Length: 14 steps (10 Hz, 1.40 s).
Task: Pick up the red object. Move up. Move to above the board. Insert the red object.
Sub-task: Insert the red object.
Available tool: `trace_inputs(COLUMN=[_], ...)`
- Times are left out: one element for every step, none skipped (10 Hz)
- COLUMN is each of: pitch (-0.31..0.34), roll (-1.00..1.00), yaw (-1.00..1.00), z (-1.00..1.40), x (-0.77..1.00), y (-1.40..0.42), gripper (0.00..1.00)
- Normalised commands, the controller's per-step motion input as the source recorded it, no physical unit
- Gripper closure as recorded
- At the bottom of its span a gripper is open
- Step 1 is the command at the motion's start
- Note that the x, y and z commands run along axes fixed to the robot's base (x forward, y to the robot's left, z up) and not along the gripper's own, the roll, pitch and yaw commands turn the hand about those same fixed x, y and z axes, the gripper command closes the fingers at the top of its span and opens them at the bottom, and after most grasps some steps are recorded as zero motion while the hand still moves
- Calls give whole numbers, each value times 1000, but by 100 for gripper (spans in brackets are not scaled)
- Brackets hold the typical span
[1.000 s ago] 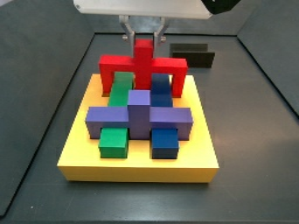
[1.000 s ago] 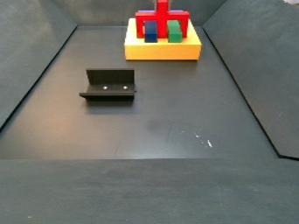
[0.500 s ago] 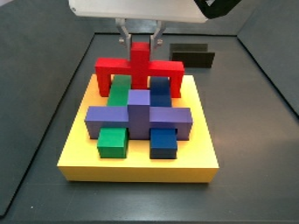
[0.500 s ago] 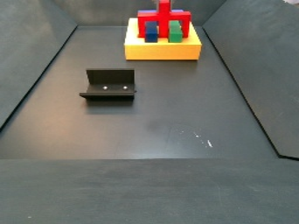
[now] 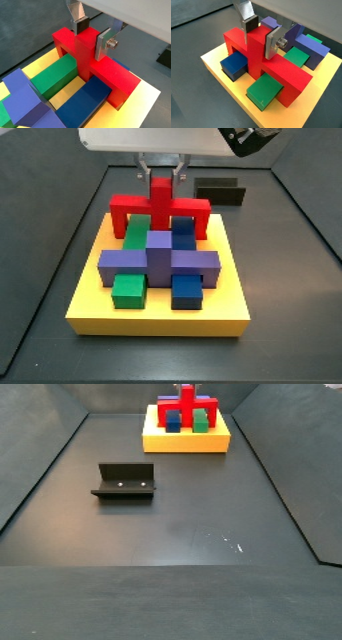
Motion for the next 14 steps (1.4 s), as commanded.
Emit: trace_inputs(pitch=[-33,-27,-151,-186,-114,-36,-133,-141,-66,-59,-140,-156,-120,-210], roll=[-51,-39,-63,9,126,199,91,33,0,-24,-77,-57,-106,26], yaw=[0,0,191,189,146,51,9,-6,-180,-420,-263,-26,0,94], z=[-400,-377,-357,-291,-297,-266,-403,-386,-406,-340,-120,174,106,-34], x=[94,114,-106,-209,-111,-29,0,0,40,74,0,-240,-251,0], y=[-77,-69,-14,-66,-66,-23,-137,-11,80,23,0,0,0,-17], gripper=[100,100,100,100,100,100,100,100,100,100,100,100,100,100])
